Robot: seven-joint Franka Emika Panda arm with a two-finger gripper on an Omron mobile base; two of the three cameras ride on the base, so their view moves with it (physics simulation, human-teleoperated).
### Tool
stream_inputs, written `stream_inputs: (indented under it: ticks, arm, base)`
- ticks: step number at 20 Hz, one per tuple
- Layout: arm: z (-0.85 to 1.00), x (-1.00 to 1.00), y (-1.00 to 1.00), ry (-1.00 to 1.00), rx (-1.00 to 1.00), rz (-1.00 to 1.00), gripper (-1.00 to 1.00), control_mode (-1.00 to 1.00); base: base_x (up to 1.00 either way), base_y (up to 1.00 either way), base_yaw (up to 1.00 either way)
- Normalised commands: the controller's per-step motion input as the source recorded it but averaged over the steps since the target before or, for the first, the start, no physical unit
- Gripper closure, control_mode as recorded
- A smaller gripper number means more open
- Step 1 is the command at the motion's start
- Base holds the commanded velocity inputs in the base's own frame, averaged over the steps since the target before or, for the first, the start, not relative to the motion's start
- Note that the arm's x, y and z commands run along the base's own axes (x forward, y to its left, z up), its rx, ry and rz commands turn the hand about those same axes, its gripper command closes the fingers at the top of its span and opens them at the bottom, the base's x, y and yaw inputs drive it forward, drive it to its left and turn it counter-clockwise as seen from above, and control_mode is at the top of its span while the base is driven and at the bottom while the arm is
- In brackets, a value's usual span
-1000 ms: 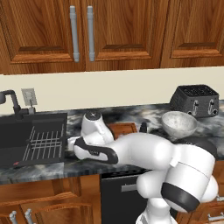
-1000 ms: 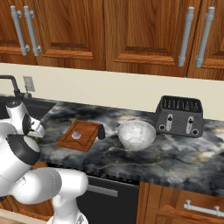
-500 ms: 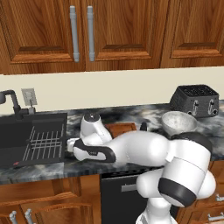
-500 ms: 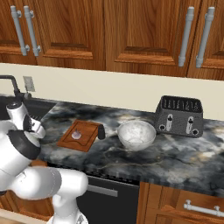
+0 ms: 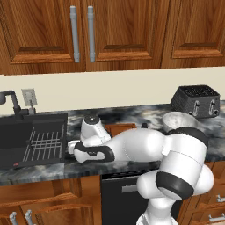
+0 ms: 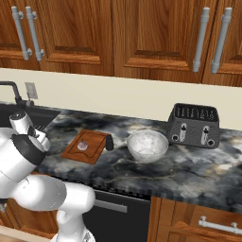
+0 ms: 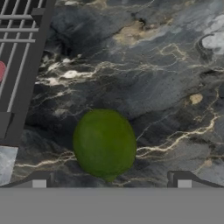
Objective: Open the cabinet. Place the bowl and condiment on the counter. Then place the lime and garlic on the cutting board.
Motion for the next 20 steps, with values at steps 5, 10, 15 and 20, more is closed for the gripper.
stream_inputs:
  ticks: [5,10,15,20]
  arm:
    - [-0.19,0.05,0.00,0.00,-0.02,0.00,-1.00,-1.00]
    - [-0.16,0.08,0.03,0.00,-0.01,0.00,-1.00,-1.00]
    - [-0.12,0.13,0.07,0.00,0.00,0.00,-1.00,-1.00]
    - [-0.08,0.09,0.08,0.00,0.00,0.00,-1.00,-1.00]
  base:
    - [0.00,0.00,0.00]
    - [0.00,0.00,0.00]
    - [0.00,0.00,0.00]
    - [0.00,0.00,0.00]
